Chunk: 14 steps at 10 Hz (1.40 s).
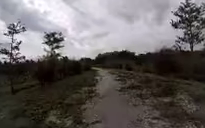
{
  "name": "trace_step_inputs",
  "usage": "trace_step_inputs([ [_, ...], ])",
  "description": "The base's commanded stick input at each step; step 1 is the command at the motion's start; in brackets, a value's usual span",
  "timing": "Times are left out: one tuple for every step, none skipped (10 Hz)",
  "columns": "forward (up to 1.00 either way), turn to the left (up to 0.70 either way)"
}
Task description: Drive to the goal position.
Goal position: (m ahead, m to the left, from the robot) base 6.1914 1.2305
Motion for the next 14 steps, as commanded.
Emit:
trace_step_inputs([
  [0.85,0.0],
  [0.85,-0.34],
  [0.85,-0.34],
  [0.85,-0.22],
  [0.85,-0.06],
  [0.85,-0.02],
  [0.85,0.0],
  [0.85,0.0],
  [0.85,0.0],
  [0.85,0.0],
  [0.85,0.0],
  [0.85,0.0],
  [0.85,0.0],
  [0.85,0.0],
])
